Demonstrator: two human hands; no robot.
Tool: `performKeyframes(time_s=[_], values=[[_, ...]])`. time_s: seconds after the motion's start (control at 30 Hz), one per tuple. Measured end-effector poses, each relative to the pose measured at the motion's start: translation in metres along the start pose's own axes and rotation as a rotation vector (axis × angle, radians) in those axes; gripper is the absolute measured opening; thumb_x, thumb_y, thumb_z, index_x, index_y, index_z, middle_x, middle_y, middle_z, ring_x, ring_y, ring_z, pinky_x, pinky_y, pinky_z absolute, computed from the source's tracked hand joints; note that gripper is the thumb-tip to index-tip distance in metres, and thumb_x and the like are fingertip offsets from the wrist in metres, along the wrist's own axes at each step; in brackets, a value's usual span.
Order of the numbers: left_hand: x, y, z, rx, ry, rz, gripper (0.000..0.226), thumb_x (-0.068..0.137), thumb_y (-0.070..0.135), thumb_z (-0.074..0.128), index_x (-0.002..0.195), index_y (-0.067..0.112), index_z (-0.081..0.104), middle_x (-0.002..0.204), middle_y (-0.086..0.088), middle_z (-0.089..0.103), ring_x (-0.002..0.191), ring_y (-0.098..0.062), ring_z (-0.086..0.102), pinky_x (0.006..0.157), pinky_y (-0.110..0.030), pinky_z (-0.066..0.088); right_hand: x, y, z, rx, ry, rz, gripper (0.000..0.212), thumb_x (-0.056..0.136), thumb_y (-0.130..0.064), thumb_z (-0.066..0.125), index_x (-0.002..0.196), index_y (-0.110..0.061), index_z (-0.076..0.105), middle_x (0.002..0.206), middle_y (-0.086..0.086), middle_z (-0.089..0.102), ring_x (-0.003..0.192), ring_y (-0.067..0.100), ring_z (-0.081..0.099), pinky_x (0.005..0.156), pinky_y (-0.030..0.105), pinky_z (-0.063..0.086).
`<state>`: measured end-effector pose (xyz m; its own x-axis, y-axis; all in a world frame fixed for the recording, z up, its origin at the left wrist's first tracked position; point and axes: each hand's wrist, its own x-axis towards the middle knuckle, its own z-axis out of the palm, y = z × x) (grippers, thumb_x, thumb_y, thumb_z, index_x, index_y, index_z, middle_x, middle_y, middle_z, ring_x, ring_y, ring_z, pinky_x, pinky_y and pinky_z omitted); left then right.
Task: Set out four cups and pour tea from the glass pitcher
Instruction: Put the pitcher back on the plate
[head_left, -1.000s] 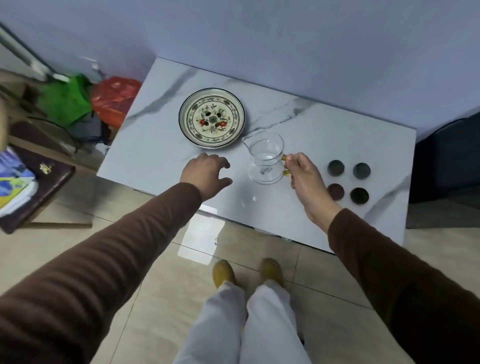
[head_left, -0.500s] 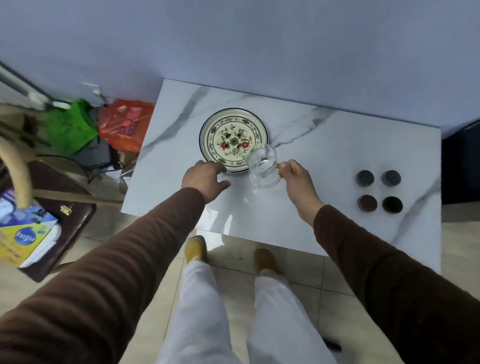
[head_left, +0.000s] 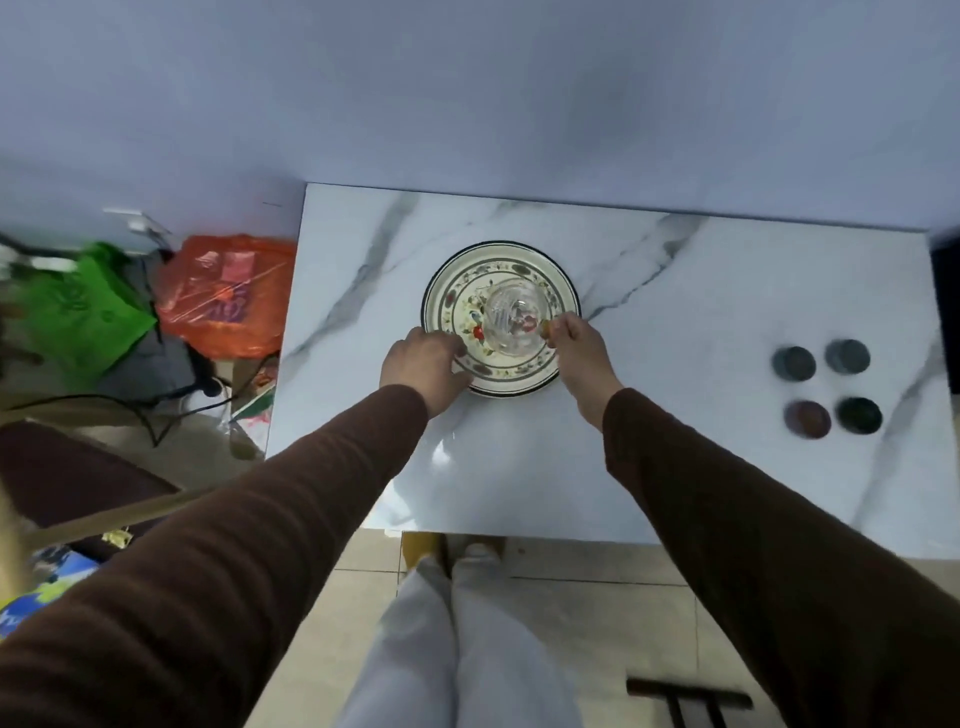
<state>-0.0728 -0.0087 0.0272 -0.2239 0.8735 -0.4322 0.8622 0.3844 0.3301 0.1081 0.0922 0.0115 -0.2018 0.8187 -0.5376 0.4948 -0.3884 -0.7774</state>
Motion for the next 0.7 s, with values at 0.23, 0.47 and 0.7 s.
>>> performKeyframes(time_s=[0.23, 0.47, 0.7], values=[[0.040, -0.018, 0.017, 0.054, -0.010, 0.019, 0.039, 0.086, 0.040, 0.062, 0.121, 0.023, 0.063, 0.121, -0.001, 0.066, 0.115, -0.027, 0.052, 0.093, -0.039, 0.045, 0.058, 0.019, 0.026, -0.049, -0.035, 0.019, 0.028, 0.103, -0.022, 0.038, 0.077, -0.019, 0.049, 0.104, 0.017, 0.064, 0.085, 0.019, 0.052, 0.070, 0.029, 0.039], [0.054, -0.023, 0.024, 0.057, -0.039, 0.011, 0.037, 0.085, 0.040, 0.062, 0.118, 0.023, 0.063, 0.117, -0.001, 0.066, 0.112, -0.027, 0.052, 0.090, -0.038, 0.045, 0.076, 0.032, 0.028, -0.068, -0.063, 0.071, 0.032, 0.104, -0.026, 0.035, 0.090, -0.005, 0.055, 0.108, 0.013, 0.065, 0.093, 0.021, 0.055, 0.077, 0.030, 0.041], [0.054, -0.021, 0.027, 0.056, -0.054, 0.013, 0.036, 0.086, 0.040, 0.060, 0.117, 0.023, 0.063, 0.115, -0.001, 0.066, 0.111, -0.027, 0.052, 0.089, -0.037, 0.045, 0.080, 0.035, 0.025, -0.132, -0.060, 0.032, 0.032, 0.105, -0.026, 0.034, 0.094, -0.005, 0.056, 0.109, 0.018, 0.062, 0.094, 0.027, 0.057, 0.082, 0.035, 0.043]])
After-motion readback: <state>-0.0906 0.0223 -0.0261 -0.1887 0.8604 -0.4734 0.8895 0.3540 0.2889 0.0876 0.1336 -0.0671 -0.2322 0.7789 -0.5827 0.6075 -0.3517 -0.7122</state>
